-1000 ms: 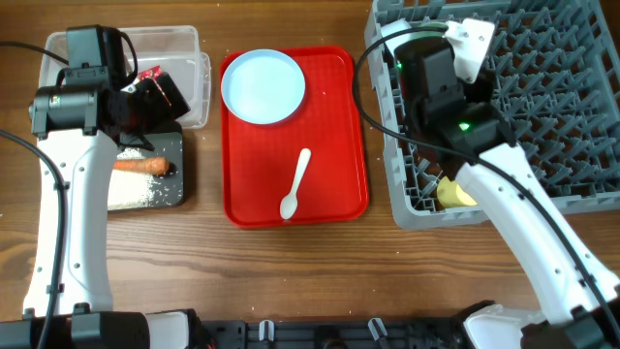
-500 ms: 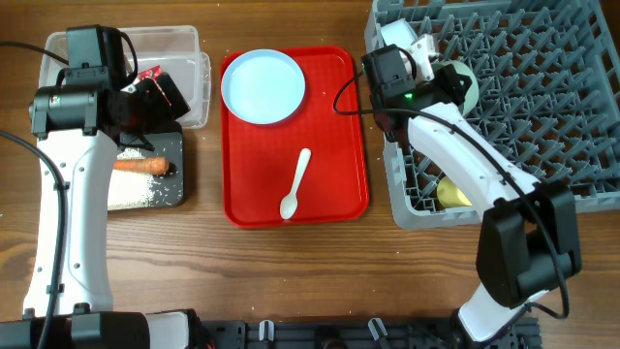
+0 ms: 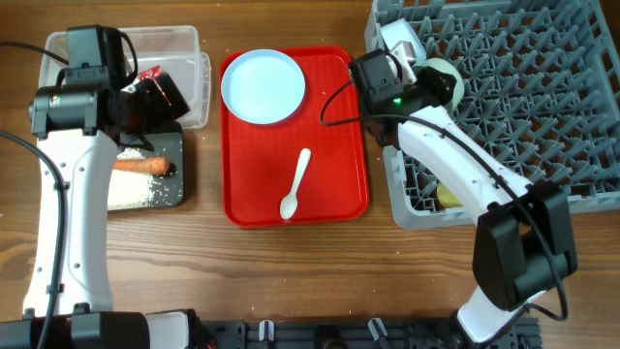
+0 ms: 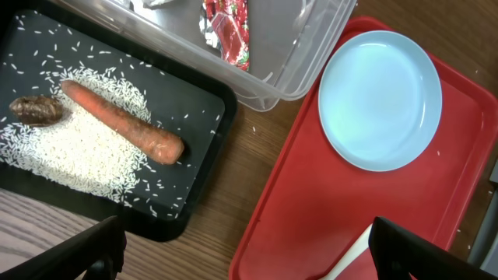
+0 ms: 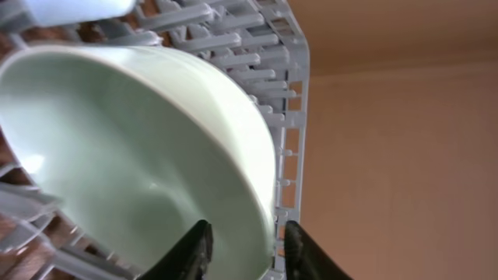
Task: Sort waste into correct bins and load items into the dishwasher rack
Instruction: 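Grasp the pale-green bowl with right gripper and carry it into the rack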
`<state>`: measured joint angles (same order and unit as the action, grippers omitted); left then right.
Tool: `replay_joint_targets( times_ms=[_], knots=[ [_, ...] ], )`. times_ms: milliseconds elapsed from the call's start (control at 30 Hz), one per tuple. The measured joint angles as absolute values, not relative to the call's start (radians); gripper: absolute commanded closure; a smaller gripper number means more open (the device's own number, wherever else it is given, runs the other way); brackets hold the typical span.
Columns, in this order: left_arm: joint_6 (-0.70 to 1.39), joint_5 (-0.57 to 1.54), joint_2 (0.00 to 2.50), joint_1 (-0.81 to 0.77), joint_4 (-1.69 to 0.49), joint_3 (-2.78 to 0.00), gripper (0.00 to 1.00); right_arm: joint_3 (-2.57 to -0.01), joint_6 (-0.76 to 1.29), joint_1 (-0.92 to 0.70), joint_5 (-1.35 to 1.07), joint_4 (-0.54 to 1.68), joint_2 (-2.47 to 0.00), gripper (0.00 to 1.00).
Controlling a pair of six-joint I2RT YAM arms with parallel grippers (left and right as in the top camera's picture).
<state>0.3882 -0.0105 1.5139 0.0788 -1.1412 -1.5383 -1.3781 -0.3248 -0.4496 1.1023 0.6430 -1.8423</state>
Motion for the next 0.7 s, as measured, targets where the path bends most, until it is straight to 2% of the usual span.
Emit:
replay_joint_targets(
  times_ms=[67, 200, 467, 567, 700],
  knots=[
    [0.388, -0.010, 1.514, 0.079, -1.140, -1.538, 0.00, -1.378, -0.334, -0.463, 1.088, 0.643, -1.842, 0.38],
    [0.388, -0.010, 1.514, 0.079, -1.140, -1.538, 0.00, -1.378, -0.343, -0.488, 1.080, 0.644, -1.842, 0.32],
    [0.388, -0.010, 1.514, 0.079, -1.140, -1.538, 0.00, -1.378, -0.322, -0.545, 1.013, 0.647, -1.842, 0.29],
    [0.388, -0.010, 1.514, 0.079, -1.140, -1.538, 0.00, -1.378, -0.166, -0.544, 0.939, 0.669, -1.835, 0.28],
    [0.388, -0.010, 1.514, 0.079, -1.140, -1.538, 0.00, -1.376, 0.076, -0.487, 0.707, 0.672, -1.604, 0.40]
  ],
)
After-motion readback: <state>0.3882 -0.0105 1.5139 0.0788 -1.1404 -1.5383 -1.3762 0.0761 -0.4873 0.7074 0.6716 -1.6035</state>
